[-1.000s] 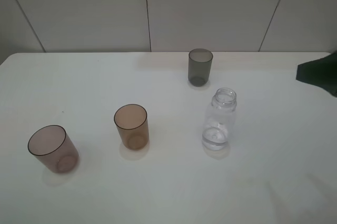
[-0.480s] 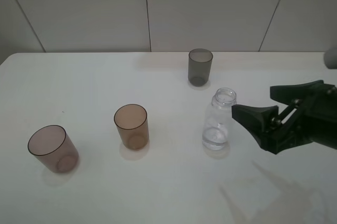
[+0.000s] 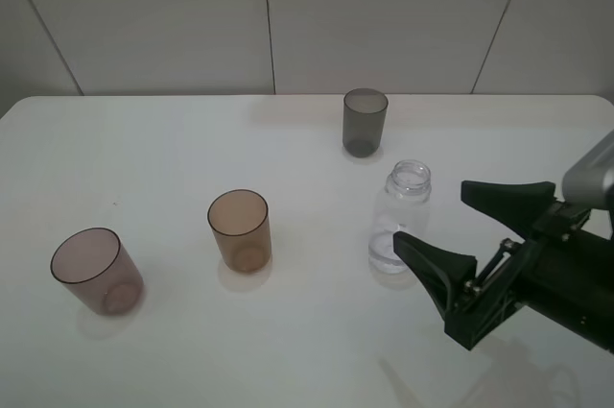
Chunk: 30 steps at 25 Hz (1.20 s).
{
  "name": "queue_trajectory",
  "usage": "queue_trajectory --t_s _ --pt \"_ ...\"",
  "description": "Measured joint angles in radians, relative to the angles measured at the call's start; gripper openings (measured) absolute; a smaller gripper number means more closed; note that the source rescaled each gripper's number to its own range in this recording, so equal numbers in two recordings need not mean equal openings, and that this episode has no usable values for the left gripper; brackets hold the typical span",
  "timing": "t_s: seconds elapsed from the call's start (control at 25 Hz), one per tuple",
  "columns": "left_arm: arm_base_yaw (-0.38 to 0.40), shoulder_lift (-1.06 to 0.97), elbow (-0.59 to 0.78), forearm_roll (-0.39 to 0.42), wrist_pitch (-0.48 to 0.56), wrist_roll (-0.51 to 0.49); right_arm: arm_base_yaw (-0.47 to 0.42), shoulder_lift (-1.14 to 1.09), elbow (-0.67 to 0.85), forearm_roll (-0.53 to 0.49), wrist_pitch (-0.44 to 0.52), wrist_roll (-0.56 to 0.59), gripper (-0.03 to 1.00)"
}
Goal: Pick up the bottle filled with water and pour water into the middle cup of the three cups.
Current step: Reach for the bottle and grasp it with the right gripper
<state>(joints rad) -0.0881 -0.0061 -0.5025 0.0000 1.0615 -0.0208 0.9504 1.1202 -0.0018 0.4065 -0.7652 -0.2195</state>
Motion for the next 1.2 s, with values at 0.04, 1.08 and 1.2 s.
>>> queue_trajectory --t_s 0.04,1.08,1.2 --pt "0.000 0.000 0.000 0.000 0.000 0.000 0.006 0.022 0.003 0.000 -0.036 0.010 0.87" --pt "0.000 0.000 0.000 0.000 0.000 0.000 0.015 0.743 0.001 0.069 -0.435 0.384 0.87" --pt "0.000 0.000 0.000 0.000 0.000 0.000 0.015 0.744 0.001 0.069 -0.435 0.385 0.87"
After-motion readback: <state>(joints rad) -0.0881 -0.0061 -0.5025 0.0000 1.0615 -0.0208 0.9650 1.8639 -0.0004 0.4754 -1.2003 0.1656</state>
